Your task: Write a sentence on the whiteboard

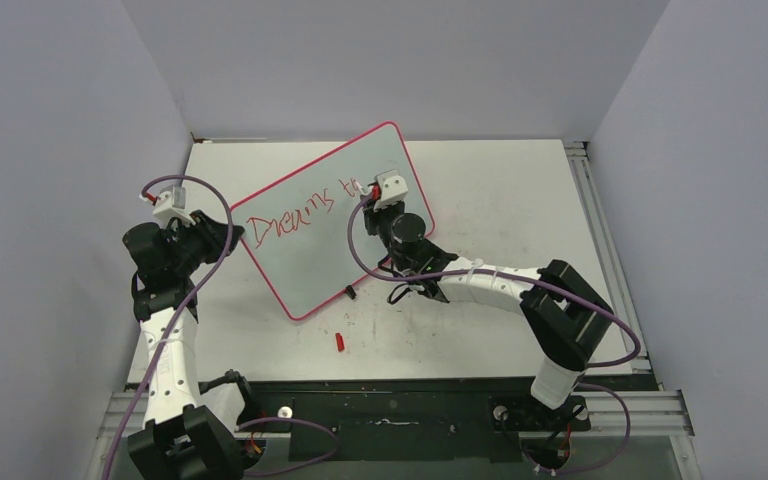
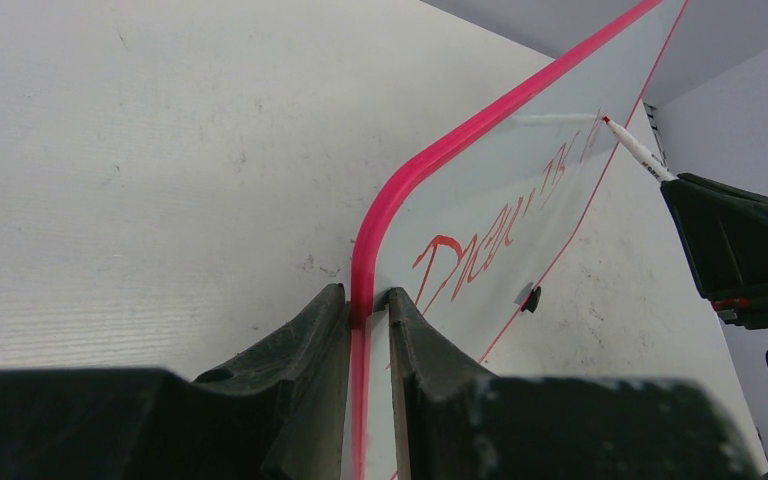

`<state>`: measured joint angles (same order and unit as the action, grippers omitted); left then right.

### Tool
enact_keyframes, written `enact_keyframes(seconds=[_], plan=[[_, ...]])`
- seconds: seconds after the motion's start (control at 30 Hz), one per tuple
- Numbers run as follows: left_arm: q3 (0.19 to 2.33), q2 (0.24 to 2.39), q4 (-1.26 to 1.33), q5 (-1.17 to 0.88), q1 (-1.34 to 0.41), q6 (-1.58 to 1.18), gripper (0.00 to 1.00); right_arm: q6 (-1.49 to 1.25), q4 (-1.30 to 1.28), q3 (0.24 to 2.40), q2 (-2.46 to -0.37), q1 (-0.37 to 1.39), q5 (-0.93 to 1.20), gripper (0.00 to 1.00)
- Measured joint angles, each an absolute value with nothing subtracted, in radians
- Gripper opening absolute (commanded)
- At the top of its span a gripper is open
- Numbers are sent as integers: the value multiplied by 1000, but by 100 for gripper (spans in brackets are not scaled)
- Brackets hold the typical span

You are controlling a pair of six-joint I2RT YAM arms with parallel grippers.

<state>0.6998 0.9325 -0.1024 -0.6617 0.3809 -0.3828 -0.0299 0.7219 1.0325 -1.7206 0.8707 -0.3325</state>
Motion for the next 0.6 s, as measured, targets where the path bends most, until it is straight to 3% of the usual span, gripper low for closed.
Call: enact_keyframes(seconds=[0.6], plan=[[700, 933, -111, -662, 381, -381, 17, -31, 724, 1040, -1731, 863, -333, 5]])
